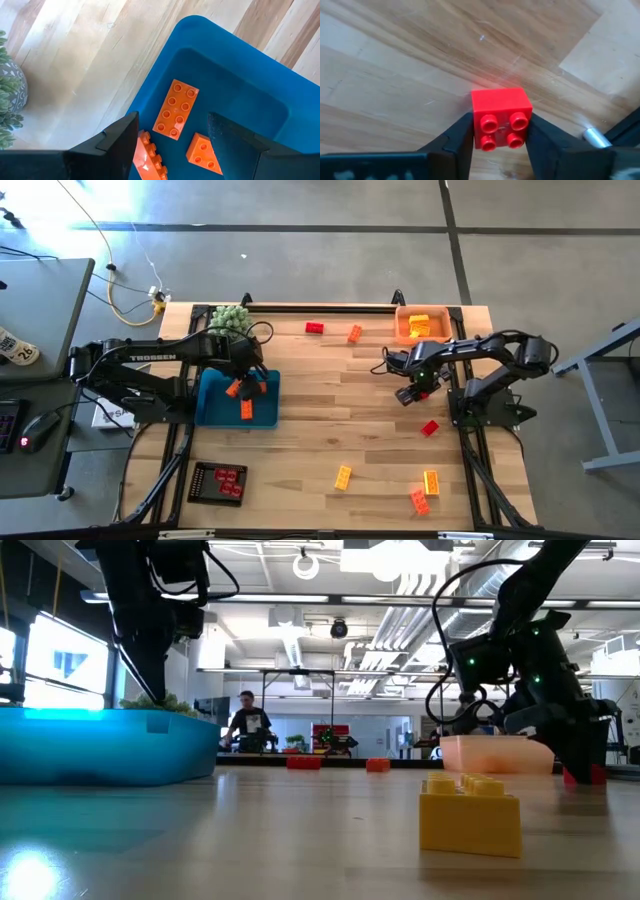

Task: Sort & place blocks by color
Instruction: Put the red game piece into the black bin

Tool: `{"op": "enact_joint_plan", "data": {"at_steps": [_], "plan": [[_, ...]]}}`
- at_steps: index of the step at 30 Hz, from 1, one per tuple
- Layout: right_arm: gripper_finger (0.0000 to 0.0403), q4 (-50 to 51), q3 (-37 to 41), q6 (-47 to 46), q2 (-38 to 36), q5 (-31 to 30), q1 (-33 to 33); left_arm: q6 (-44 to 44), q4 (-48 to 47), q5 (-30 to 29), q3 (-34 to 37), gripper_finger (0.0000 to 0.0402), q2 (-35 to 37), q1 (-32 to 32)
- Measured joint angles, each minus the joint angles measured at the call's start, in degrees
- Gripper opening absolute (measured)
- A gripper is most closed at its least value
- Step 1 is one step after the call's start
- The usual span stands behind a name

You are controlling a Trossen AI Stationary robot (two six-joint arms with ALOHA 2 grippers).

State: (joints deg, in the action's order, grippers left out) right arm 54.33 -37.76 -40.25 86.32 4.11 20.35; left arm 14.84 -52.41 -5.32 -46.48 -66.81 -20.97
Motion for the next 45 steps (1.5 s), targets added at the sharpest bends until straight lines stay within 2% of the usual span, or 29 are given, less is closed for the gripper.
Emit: {"op": "enact_joint_plan", "data": {"at_steps": [3,9,16,25,34,41,45], "plan": [[0.0114,0.2,-0.2,-0.4,0.0,0.0,0.0,0.0,0.0,0.0,0.0,0.0223,0.0,0.0],[0.0114,0.2,-1.0,-1.2,-0.7,0.9,-1.3,0.0,0.0,0.2,0.0,0.0223,0.0,0.0],[0.0114,-5.2,-5.9,-5.8,-4.9,0.9,-5.0,0.1,0.1,0.2,0.0,0.0223,0.0,0.0],[0.0114,-6.8,-16.1,-8.8,-7.0,-5.1,-11.2,0.0,0.1,0.3,0.0,0.0223,0.0,0.0],[0.0114,-7.2,-28.1,-8.8,-7.0,-13.7,-16.6,0.0,0.1,0.2,0.0,0.0223,0.0,0.0],[0.0114,-13.0,-30.6,-8.8,-7.0,-15.5,-20.6,0.0,4.2,0.8,0.0,0.0223,0.0,0.0],[0.0114,-17.8,-30.6,-8.8,-6.8,-16.0,-23.2,0.0,7.5,5.0,0.0,0.0223,0.0,0.0]]}}
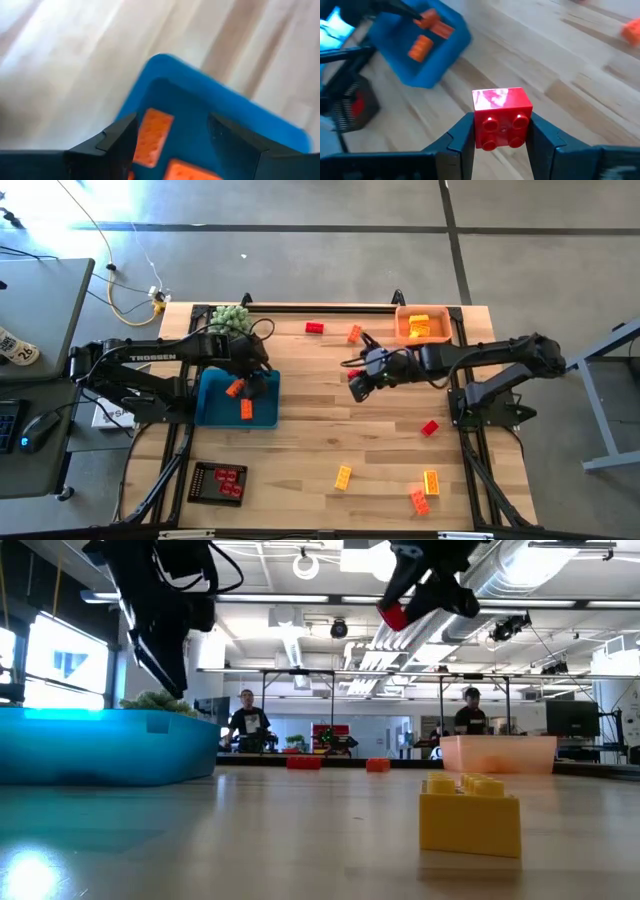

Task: Sort & place blocks by color
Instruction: Put the red game piece into the black bin

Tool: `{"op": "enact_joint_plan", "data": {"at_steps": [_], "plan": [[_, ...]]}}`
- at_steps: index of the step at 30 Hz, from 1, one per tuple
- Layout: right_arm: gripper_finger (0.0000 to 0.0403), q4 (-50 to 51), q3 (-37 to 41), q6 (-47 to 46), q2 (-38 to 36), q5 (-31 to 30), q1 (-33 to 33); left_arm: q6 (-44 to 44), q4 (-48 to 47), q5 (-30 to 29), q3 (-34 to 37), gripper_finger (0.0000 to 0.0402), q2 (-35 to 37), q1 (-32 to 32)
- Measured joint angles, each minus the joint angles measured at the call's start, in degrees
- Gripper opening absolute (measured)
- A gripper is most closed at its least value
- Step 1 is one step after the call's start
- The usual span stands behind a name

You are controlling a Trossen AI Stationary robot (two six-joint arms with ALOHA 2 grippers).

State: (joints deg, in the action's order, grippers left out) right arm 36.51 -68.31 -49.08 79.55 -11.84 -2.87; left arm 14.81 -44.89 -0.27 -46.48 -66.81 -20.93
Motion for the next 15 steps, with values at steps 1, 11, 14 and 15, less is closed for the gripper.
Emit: {"op": "enact_joint_plan", "data": {"at_steps": [1,11,14,15], "plan": [[0.0114,-0.9,0.0,0.0,0.0,-0.3,-0.7,0.0,0.9,1.4,0.0,0.0223,0.0,0.1],[0.0114,-8.0,0.0,2.4,0.0,-4.1,-5.9,2.6,12.9,8.3,0.0,0.0223,0.0,4.7],[0.0114,-10.0,0.0,4.5,0.0,-4.3,-6.7,3.8,17.4,10.0,0.0,0.0223,0.0,6.5],[0.0115,-10.4,0.0,5.1,0.0,-4.3,-6.8,3.9,19.1,10.6,0.0,0.0223,0.0,7.1]]}}
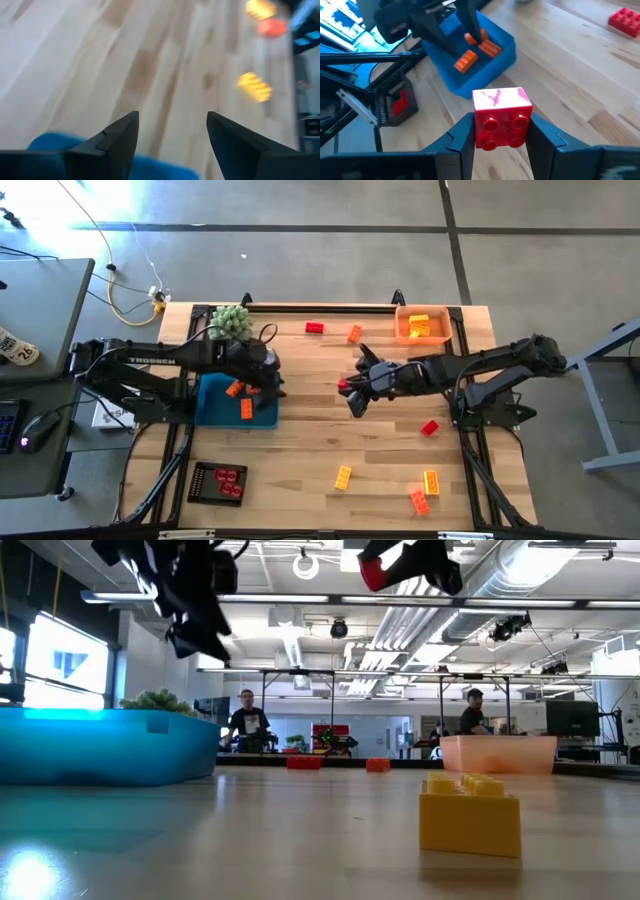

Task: Sort & place blocks by color
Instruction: Put the red game piece into the black bin

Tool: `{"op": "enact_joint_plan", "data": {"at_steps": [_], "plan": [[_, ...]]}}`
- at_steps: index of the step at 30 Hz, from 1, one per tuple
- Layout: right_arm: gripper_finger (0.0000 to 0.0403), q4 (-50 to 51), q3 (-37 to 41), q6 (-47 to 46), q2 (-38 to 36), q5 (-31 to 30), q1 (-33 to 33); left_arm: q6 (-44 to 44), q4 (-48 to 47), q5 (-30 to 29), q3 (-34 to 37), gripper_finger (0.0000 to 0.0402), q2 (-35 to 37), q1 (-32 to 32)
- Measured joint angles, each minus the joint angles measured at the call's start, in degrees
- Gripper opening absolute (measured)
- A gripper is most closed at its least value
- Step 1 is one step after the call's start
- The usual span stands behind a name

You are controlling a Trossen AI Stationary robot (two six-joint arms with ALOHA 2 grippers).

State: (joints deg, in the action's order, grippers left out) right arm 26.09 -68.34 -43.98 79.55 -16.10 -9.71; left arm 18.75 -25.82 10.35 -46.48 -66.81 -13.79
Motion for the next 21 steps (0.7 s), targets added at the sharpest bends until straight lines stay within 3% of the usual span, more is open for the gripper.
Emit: {"op": "enact_joint_plan", "data": {"at_steps": [5,13,21], "plan": [[0.0115,-1.5,0.0,2.6,0.0,0.7,-0.1,2.6,10.2,1.5,0.0,0.0223,0.0,2.8],[0.0115,-7.4,0.0,9.6,0.0,7.2,-0.1,7.1,27.1,1.5,0.0,0.0223,0.0,6.2],[0.0115,-15.8,0.0,17.4,0.0,12.5,-0.1,10.7,34.0,1.0,0.0,0.0223,0.0,7.7]]}}
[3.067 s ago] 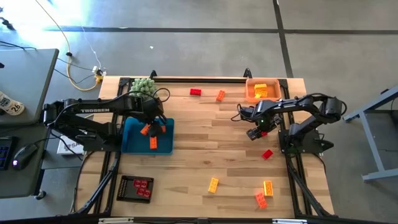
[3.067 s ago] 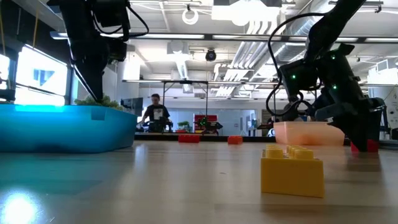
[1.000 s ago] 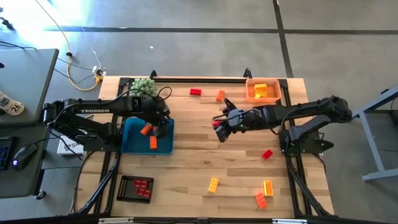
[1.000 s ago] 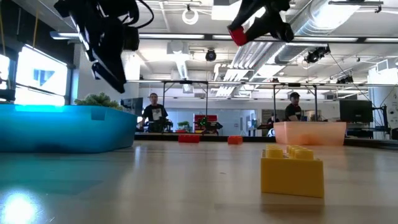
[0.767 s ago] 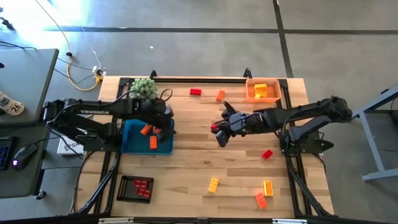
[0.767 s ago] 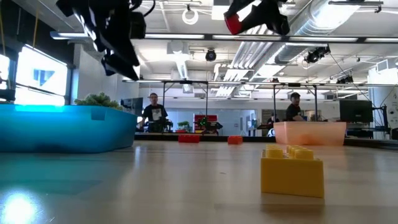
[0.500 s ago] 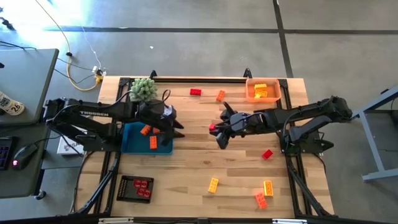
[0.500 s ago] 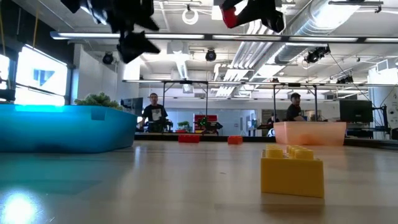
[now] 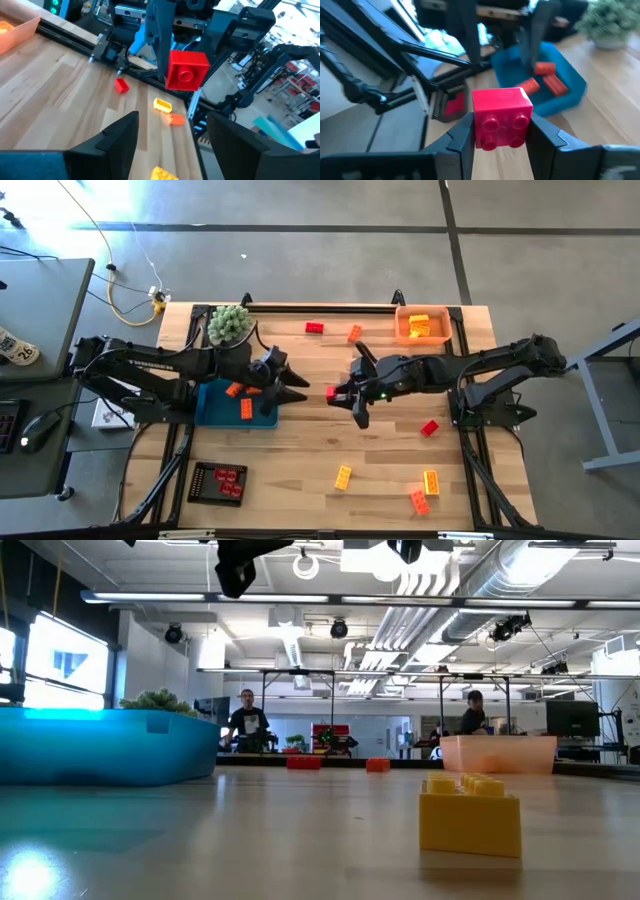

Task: Sort & place blocks by color
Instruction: Put the red game piece into the black bin

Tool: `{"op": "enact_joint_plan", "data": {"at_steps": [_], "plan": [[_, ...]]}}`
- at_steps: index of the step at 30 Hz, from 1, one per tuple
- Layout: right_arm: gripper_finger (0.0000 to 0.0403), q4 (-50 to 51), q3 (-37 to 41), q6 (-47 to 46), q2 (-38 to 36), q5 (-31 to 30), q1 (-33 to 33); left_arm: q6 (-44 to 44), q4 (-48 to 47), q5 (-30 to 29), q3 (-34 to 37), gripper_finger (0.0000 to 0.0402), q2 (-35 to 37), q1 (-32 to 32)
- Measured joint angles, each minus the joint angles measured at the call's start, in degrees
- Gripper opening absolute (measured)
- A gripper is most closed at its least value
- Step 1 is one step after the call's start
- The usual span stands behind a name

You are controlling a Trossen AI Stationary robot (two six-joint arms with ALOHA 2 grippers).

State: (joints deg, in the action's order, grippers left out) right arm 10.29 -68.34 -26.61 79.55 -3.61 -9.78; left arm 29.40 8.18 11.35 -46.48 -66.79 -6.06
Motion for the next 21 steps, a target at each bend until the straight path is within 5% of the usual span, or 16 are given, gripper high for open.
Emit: {"op": "enact_joint_plan", "data": {"at_steps": [5,13,21], "plan": [[0.0116,-2.5,0.0,4.9,0.0,1.2,0.0,1.6,3.0,-0.1,0.0,0.0223,0.0,0.9],[0.0116,-3.1,0.0,20.4,-0.1,-2.1,0.0,28.9,3.9,-4.8,0.0,0.0223,0.0,0.9],[0.0117,-4.1,0.0,31.3,-0.2,-5.1,0.0,40.1,7.6,-9.8,0.0,0.0223,-0.2,0.9]]}}
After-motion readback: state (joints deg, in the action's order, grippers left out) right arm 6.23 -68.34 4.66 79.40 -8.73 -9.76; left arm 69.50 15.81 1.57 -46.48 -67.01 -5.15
